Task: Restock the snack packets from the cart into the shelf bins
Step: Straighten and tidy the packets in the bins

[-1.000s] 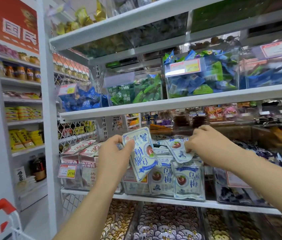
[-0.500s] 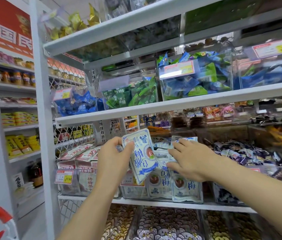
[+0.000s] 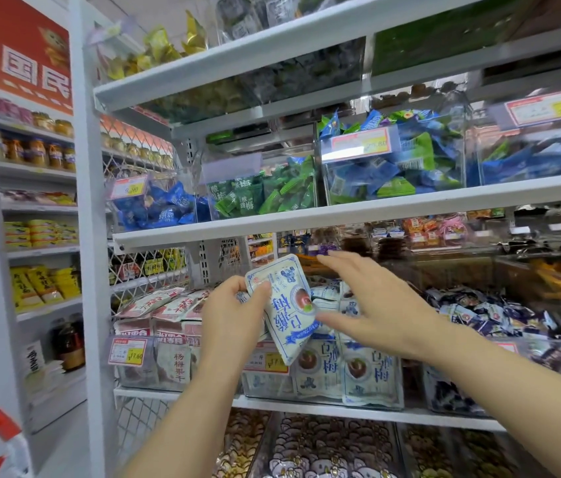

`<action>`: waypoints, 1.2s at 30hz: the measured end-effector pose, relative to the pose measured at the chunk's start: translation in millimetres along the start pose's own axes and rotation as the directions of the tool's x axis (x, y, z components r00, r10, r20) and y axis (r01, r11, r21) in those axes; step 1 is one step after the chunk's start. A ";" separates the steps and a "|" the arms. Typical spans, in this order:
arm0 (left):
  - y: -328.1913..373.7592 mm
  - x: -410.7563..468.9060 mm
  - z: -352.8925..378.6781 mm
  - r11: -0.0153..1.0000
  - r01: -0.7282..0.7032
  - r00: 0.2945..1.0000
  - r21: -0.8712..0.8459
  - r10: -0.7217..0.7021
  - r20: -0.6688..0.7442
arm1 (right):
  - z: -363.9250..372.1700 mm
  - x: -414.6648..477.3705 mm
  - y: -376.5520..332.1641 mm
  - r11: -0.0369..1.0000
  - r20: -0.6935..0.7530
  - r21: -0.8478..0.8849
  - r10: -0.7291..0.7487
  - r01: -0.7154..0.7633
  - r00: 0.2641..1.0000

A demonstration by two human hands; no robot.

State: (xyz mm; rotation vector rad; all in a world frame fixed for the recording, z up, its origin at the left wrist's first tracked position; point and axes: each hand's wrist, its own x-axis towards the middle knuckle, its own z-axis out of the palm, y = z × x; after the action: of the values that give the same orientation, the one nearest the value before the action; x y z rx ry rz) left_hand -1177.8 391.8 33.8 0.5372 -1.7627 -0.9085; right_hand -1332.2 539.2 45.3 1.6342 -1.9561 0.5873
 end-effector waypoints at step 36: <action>-48.9 33.0 1.8 0.672 -0.451 0.891 0.587 0.300 0.342 | 10.3 77.6 28.9 0.999 0.565 -0.004 0.039 -0.044 0.824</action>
State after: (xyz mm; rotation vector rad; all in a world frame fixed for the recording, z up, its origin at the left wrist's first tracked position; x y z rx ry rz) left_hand -1194.6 338.6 14.5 0.4834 -2.2898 -0.0133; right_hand -1372.4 478.9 86.8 1.9331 -2.4049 0.1163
